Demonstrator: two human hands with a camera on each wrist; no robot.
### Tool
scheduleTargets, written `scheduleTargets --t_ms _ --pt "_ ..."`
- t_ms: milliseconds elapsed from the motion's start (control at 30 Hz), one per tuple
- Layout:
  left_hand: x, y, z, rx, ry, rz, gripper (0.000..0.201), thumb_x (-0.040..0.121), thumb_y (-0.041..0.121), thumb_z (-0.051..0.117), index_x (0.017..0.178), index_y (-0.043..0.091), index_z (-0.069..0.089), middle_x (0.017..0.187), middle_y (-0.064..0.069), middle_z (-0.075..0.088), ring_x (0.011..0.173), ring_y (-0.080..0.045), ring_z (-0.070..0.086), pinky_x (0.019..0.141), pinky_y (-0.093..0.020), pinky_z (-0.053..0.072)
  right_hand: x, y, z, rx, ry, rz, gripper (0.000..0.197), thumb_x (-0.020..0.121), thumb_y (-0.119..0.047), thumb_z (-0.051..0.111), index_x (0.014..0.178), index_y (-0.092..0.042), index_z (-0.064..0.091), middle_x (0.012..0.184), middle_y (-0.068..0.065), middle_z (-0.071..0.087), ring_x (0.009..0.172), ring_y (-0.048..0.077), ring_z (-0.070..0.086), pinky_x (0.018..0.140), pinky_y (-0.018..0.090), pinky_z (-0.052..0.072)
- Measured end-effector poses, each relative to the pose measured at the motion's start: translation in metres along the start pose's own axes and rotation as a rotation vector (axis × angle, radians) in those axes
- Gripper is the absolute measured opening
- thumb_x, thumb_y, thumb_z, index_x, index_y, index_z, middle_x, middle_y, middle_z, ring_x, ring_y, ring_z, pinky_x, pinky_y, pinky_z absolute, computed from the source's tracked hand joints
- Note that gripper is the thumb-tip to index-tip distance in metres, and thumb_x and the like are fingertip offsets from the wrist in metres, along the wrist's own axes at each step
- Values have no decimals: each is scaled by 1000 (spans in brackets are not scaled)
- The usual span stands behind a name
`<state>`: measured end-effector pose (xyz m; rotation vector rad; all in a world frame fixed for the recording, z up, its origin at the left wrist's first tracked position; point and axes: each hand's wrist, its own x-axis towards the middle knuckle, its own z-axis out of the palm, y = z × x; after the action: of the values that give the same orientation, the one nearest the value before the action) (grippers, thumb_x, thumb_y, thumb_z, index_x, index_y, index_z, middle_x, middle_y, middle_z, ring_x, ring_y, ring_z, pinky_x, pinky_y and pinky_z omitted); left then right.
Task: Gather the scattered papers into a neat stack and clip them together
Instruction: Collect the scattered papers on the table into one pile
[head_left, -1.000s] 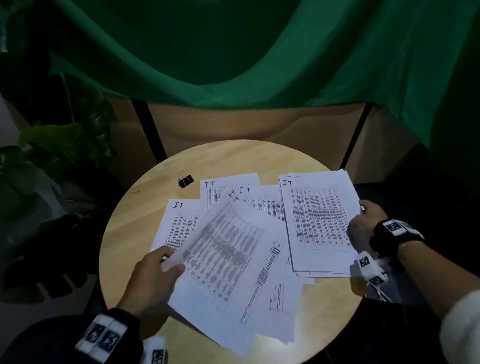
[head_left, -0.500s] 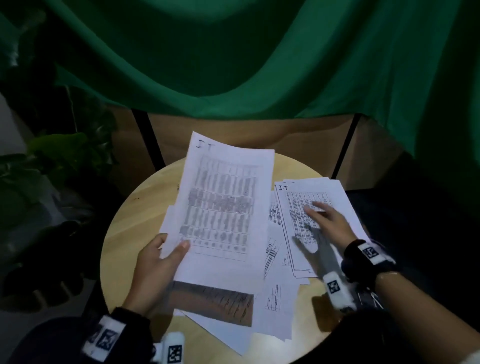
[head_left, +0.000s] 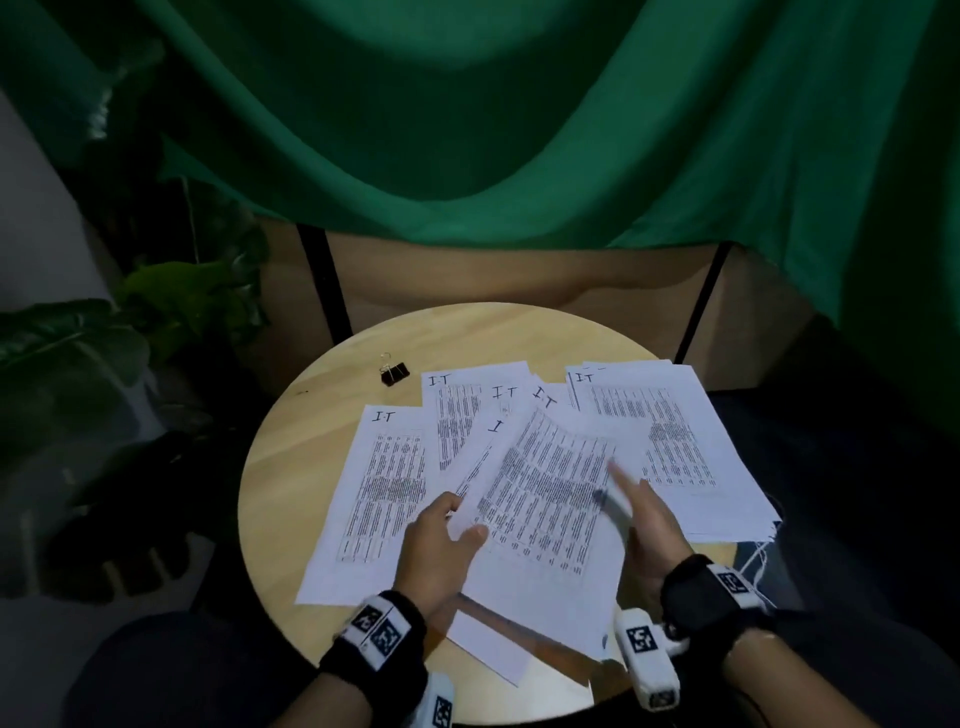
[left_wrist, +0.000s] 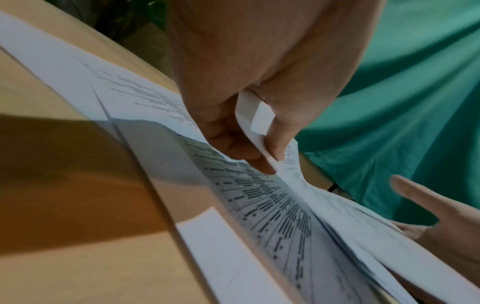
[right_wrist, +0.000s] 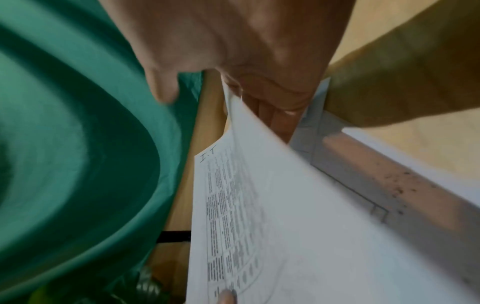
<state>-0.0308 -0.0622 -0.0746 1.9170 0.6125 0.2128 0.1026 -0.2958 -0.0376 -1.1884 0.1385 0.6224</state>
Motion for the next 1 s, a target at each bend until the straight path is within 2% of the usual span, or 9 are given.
scheduleTargets --t_ms 100,233,300,367,500,667,733,833,1000 --pt "-1 3 -8 115 16 48 34 96 55 77 94 23 66 87 8 64 79 -13 62 66 -18 47 4 12 -4 -224 163 -58 92 88 -6 78 162 -27 28 166 8 32 149 32 39 122 49 31" --pt "9 -1 -38 709 81 -131 96 74 85 73 149 27 55 143 -5 59 137 -29 57 108 -44 52 -5 9 -9 -139 204 -70 70 95 15 55 155 -18 37 146 -4 38 128 31 51 111 38 36" --pt "14 0 -51 785 31 -215 108 71 78 83 156 22 45 147 -9 60 139 -34 57 108 -46 52 -9 9 -15 -176 212 -96 62 99 16 49 153 -10 35 146 5 44 125 33 52 110 39 38" --pt "21 -2 -59 703 -7 -255 90 72 66 92 140 21 53 135 -5 68 124 -34 67 94 -39 56 -5 12 -19 -171 222 -77 66 100 14 51 158 -9 29 154 13 41 136 38 46 115 44 36" --pt "29 3 -69 655 -42 -306 55 69 50 101 96 23 62 116 -3 67 108 -29 68 88 -37 60 -10 15 -20 -219 213 -107 47 97 12 54 130 -19 44 132 10 56 98 16 60 103 41 45" --pt "36 1 -84 730 39 -273 43 75 35 99 85 22 58 113 -10 70 104 -34 70 90 -47 63 -18 12 -22 -174 145 -128 49 97 17 50 136 -13 49 124 6 65 101 16 65 80 25 52" --pt "37 -6 -93 707 52 -285 44 79 30 97 97 21 58 109 -6 72 100 -34 71 88 -45 62 -20 15 -18 -202 131 -139 54 95 15 53 134 -22 51 122 4 68 105 17 67 83 27 55" --pt "37 -13 -102 633 33 -327 61 82 29 96 130 23 60 132 -7 70 119 -35 69 93 -38 57 -7 30 -22 -245 83 -151 64 83 -2 64 133 -43 57 132 3 70 120 28 67 107 53 50" --pt "31 -20 -95 842 -12 -240 112 68 74 87 160 31 38 152 -9 46 147 -35 42 114 -51 49 13 51 -25 -246 38 -148 70 83 -7 64 138 -49 52 133 -2 70 124 28 65 111 57 46"
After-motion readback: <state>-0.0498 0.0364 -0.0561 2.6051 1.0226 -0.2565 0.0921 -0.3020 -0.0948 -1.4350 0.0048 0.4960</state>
